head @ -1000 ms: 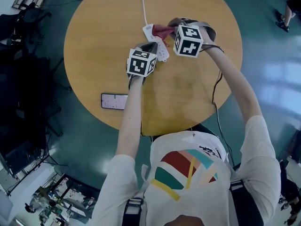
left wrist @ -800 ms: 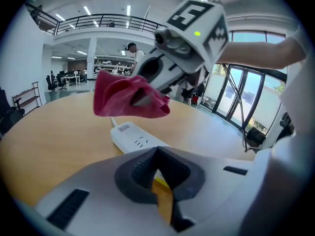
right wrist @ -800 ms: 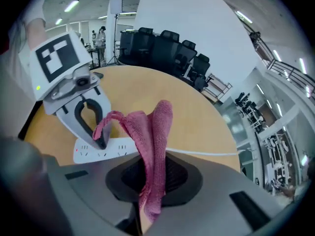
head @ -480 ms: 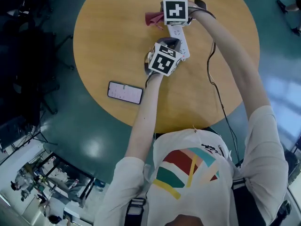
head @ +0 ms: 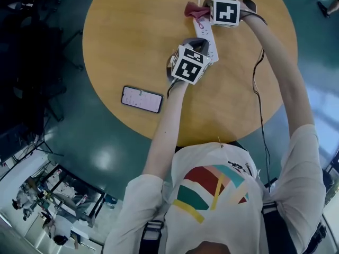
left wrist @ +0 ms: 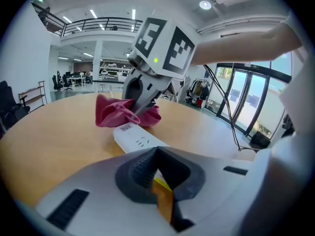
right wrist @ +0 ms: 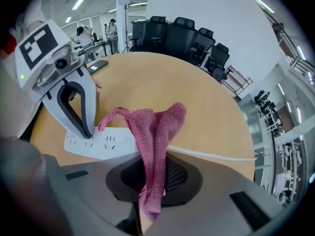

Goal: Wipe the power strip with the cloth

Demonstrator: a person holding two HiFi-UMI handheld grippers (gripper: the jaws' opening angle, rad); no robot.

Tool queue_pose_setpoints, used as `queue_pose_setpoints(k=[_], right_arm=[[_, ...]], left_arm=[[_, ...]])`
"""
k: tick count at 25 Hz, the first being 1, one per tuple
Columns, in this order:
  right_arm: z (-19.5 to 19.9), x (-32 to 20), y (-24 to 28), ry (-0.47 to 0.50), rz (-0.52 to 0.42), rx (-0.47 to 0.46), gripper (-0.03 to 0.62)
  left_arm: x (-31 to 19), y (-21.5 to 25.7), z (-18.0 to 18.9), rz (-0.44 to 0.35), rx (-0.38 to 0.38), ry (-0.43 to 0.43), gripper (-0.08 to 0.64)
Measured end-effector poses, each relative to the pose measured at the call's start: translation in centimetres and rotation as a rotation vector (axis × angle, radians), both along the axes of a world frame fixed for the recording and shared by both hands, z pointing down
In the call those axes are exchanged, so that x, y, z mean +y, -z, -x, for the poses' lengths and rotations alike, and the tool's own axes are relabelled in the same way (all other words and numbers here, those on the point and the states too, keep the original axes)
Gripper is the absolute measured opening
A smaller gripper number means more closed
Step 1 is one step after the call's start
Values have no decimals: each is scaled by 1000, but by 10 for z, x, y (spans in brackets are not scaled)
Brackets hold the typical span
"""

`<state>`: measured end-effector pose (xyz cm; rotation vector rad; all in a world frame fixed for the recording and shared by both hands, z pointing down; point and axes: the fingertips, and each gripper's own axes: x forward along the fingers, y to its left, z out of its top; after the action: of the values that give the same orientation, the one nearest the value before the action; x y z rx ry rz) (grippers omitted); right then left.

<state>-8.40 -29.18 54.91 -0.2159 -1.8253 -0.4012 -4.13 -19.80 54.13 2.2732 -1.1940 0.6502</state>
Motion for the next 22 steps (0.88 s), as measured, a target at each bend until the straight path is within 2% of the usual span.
queue_pose_setpoints(k=[4, 5, 8, 10, 12, 13, 15, 16, 18, 19, 21, 22], right_arm=[[-24, -4, -7, -36, -10, -4, 38], [-31, -6, -9, -74, -13, -5, 39], [-44, -6, 1, -303, 51, -73, 40], [-46, 0, 17, -454, 111, -141, 39], [-43, 11, 31, -555, 175, -226, 39], [-40, 18, 37, -575, 195, -265, 39], [-34, 27, 54, -525, 153, -314, 38], [-32, 27, 63, -453, 81, -317, 38], [-28, 27, 78, -242, -97, -277, 39], [-26, 31, 81, -120, -155, -245, 39], [-23, 51, 80, 85, -172, -183, 39], [-21, 61, 78, 151, -160, -154, 40]], left_arm=[[-3, 2, -5, -6, -10, -11, 41], [-3, 2, -5, -6, -12, -12, 41], [-4, 5, -6, -4, -2, -10, 41], [-5, 9, -4, 13, 60, 8, 41], [-3, 10, 1, 21, 141, 42, 41], [0, 11, 5, 10, 151, 65, 41], [12, 18, 13, -35, 101, 101, 41], [20, 23, 11, -48, 69, 97, 41], [36, 28, -6, -28, 11, 57, 41], [43, 27, -17, -15, -25, 44, 41], [54, 25, -38, -36, -112, 65, 41], [57, 25, -46, -63, -150, 87, 41]])
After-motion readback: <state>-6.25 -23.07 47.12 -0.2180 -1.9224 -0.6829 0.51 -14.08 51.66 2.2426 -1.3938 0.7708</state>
